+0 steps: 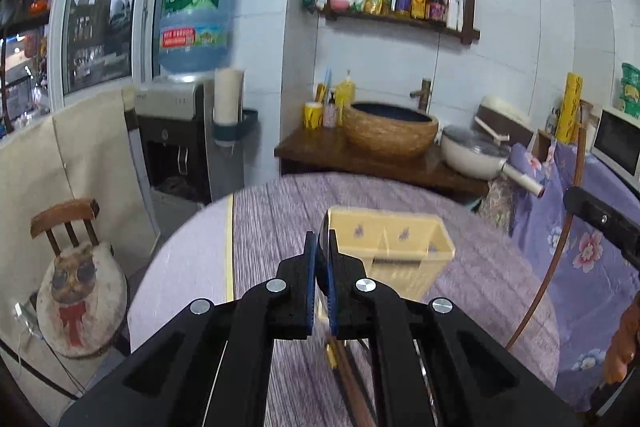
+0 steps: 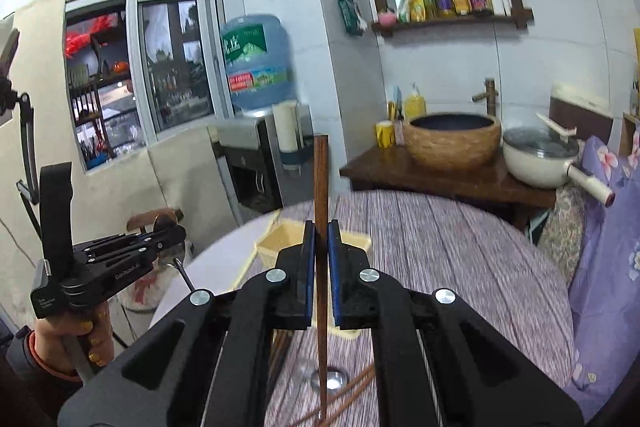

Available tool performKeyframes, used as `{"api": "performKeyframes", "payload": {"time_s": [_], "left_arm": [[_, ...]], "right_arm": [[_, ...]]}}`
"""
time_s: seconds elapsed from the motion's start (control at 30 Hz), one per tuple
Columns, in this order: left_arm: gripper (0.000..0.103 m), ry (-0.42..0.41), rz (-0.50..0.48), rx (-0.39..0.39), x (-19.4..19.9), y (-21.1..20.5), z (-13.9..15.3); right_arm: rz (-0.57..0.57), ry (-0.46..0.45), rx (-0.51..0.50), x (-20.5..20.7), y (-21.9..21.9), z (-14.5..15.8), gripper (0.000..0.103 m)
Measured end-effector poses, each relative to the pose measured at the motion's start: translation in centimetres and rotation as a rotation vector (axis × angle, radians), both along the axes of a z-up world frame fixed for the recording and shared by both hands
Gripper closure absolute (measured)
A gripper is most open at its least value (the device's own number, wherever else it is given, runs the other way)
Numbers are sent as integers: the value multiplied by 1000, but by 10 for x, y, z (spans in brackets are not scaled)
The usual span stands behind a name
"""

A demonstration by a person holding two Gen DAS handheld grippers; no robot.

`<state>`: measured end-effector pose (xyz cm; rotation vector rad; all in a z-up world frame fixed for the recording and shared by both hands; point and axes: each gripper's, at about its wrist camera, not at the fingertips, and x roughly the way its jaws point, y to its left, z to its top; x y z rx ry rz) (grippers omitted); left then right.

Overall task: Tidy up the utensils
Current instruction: 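Lift and carry the spoon with the left tool over the holder while the right carries the chopstick, then lower both items into the cream holder and open both tools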

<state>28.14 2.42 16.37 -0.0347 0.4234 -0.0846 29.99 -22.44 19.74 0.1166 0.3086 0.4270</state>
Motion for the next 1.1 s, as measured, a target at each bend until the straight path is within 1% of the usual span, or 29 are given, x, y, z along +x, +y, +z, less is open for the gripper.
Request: {"api": "performKeyframes", "payload": {"time_s": [0.07,0.13,0.23,0.33,0.4,0.5,0.57,0.67,0.8,0.93,1.1], "left_arm": [[97,-55,0,3,7,-6,20],[97,-109,16,26,14,-14,38],[97,-153,35,45,32,-24,60],[97,-187,60,91,52,-35,70],[97,-193,75,128,66,-43,66],[97,-174,84,159,83,-48,49],[97,-139,75,152,94,-48,29],[97,-102,70,156,100,-46,2],[97,-78,60,162,98,-43,-22],[97,-57,31,158,96,-42,-35],[97,-33,7,166,98,-47,-45]], "right_arm": [[-6,-36,27,8,4,18,96],[-24,-76,44,19,9,38,96],[-56,-129,58,38,18,64,96],[-95,-183,52,59,27,79,96],[-109,-200,49,71,31,80,96],[-121,-178,46,95,37,64,96],[-131,-153,36,107,39,45,96],[-134,-111,15,120,42,13,96],[-124,-66,7,124,43,-25,96],[-109,-49,-38,121,50,-48,96],[-100,-7,-55,123,51,-69,96]]}}
